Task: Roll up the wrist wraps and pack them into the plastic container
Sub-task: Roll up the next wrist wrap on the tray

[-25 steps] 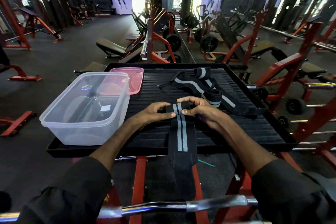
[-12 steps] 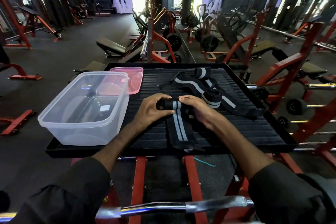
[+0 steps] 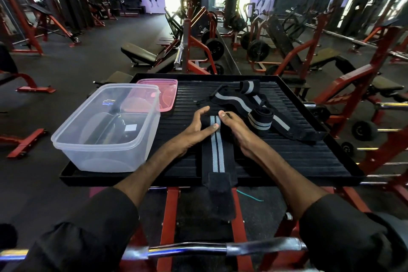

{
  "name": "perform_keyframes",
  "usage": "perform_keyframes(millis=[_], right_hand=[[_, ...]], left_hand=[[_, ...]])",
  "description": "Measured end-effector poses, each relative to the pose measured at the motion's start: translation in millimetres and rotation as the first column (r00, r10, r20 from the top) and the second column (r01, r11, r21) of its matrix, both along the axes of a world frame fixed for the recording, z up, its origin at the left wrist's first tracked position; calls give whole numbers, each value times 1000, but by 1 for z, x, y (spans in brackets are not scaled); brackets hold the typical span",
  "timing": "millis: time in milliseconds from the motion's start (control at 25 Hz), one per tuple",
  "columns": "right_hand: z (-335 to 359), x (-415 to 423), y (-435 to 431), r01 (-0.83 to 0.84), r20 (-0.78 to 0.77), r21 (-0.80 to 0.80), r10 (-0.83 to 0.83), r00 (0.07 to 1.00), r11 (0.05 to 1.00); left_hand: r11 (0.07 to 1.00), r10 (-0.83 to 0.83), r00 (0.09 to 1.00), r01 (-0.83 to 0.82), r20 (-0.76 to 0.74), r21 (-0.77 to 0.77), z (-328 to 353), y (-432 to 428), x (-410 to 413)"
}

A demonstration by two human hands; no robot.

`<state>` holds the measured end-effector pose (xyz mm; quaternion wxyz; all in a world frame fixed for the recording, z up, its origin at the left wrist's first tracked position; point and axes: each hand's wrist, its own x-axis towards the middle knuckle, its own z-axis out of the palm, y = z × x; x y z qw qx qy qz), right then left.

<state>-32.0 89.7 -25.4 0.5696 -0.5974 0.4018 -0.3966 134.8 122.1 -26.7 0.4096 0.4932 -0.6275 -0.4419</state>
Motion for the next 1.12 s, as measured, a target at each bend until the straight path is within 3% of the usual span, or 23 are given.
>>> perform_keyframes(millis=[240,480,680,760,840,1000,1120], right_hand=[[1,-21,-1,-38,-11,-33,38,999,999],[1,-30,-6,-125,109,69,117,987,990],[8,-36,-6,-219,125,166,200,972,961],[13,-36,-4,-195,187,238,152,970,951],[15,-34,-2,-157,138,262,124,983,952],[10,-36,-1,-212,-70,188,229,971,959],[11,-36,4,-150,-21,136,154,988,979]], left_hand=[[992,-88,995,84,39,92,0,-3,21],[995,-94,970,98,223,-6,-3,-7,25],[973,78,946,-5,314,-229,-11,-2,23],[939,132,947,-26,292,-342,-10,3,19],[894,176,943,-34,282,-446,-9,5,17],[822,225,930,-21,290,-569,-11,6,20],[898,159,951,-28,265,-439,-5,5,17]])
